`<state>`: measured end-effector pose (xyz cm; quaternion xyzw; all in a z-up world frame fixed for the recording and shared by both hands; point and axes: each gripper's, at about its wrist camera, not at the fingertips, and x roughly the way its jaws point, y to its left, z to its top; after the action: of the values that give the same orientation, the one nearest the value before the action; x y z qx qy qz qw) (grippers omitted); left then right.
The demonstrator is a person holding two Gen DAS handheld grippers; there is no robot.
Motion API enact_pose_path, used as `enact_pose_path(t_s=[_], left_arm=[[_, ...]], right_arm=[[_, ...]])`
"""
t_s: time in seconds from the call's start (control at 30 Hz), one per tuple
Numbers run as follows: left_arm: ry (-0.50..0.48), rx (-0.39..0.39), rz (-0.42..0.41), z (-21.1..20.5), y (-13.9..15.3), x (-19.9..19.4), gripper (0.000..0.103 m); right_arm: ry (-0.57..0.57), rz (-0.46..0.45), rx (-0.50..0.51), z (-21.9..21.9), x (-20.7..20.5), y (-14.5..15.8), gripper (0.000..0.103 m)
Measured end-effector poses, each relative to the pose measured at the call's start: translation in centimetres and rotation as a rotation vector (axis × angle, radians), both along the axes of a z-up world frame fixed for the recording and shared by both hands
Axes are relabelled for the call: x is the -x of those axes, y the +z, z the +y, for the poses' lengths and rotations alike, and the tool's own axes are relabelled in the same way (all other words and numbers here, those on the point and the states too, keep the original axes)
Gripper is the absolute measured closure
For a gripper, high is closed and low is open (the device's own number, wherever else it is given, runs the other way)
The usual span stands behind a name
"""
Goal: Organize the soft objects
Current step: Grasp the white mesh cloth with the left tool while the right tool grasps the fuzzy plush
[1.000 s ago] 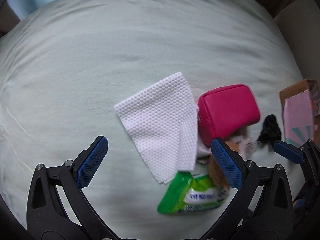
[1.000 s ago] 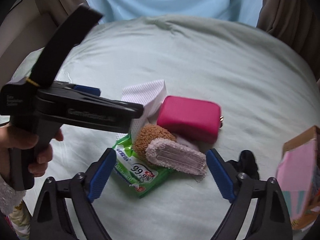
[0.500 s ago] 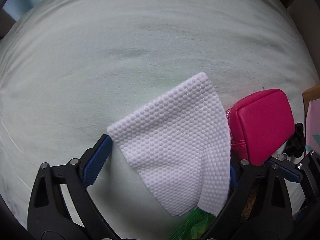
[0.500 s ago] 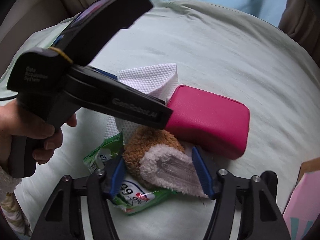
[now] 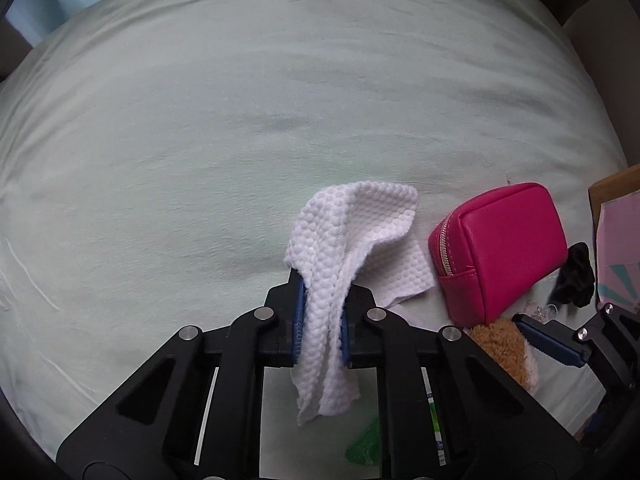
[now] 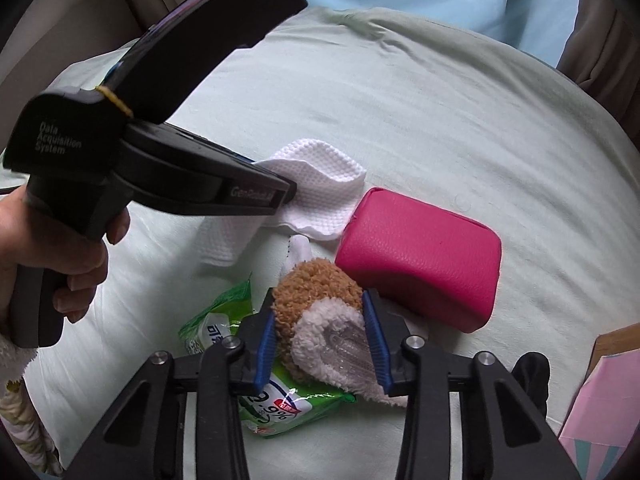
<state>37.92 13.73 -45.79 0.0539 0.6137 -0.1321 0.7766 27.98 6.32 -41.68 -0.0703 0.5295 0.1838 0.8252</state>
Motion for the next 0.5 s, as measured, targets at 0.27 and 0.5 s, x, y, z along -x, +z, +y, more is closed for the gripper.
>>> enact_pose_path(t_s=[0.27, 0.5], left_arm=[[0.035, 0.016, -0.05, 1.8, 4.0, 0.7, 0.092], [0.063, 0.033, -0.113, 3.5, 8.9, 3.3, 0.092]], right_arm=[[-0.038, -0.034, -0.018, -1.0, 0.8, 2.6, 0.071], [-0.073, -0.086, -0.022, -1.4, 3.7, 6.7, 0.071]])
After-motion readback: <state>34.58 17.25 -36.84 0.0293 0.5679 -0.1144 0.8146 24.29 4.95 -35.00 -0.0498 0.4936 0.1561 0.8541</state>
